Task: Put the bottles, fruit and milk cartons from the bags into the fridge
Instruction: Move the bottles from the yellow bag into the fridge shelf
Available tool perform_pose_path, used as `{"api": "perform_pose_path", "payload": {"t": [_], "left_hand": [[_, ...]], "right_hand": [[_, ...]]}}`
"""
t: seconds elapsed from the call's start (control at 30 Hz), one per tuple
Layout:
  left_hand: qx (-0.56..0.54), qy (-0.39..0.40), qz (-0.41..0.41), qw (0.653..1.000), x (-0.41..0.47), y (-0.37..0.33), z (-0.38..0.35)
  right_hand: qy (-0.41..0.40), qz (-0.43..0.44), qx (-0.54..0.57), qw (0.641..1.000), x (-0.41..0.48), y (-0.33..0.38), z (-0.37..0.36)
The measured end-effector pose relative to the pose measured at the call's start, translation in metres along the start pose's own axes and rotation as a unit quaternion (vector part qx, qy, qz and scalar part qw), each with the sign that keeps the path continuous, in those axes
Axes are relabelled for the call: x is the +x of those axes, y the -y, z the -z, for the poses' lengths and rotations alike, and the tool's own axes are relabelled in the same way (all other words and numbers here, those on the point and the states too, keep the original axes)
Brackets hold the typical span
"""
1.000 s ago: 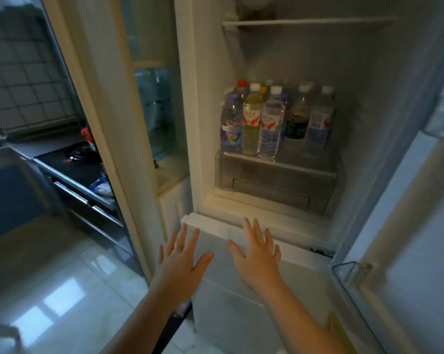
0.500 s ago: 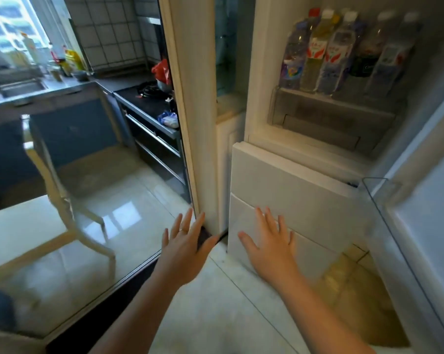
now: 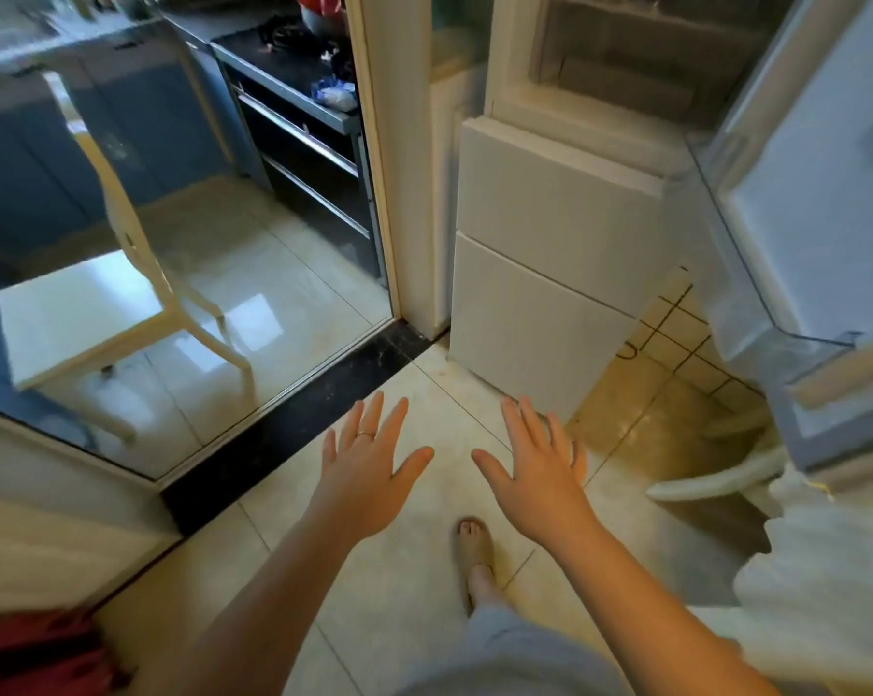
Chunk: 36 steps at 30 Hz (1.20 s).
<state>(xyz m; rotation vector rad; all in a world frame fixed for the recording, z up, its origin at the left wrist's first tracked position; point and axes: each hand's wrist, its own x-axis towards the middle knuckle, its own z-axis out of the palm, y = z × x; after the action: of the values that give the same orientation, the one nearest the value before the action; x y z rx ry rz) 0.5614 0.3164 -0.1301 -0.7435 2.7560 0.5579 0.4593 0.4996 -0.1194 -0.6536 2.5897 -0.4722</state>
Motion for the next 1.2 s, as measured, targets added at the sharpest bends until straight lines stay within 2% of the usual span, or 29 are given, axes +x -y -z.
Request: {"api": "perform_pose_path", "payload": {"t": [0.17, 0.37, 0.63, 0.93, 1.2], "left_hand": [[0.0, 0.036, -0.035, 0.999, -0.05, -0.018, -0.041], [0.009, 0.092, -0.115, 0.989, -0.093, -0.085, -0.088], [0.056, 0.121, -0.191, 0.973, -0.135, -0.241, -0.168], [0.052, 0.161, -0.288, 0.943, -0.202, -0.444, -0.255], [0.044, 0.185, -0.319, 0.928, -0.231, -0.547, -0.29]], "right_hand": [[0.011, -0.026, -0.007, 1.0, -0.061, -0.044, -0.016], [0.001, -0.084, -0.004, 0.996, -0.122, -0.121, -0.01], [-0.042, -0.154, 0.025, 0.987, -0.206, -0.271, 0.027], [-0.116, -0.241, 0.087, 0.959, -0.322, -0.46, 0.081], [-0.132, -0.28, 0.126, 0.942, -0.387, -0.559, 0.101]]}}
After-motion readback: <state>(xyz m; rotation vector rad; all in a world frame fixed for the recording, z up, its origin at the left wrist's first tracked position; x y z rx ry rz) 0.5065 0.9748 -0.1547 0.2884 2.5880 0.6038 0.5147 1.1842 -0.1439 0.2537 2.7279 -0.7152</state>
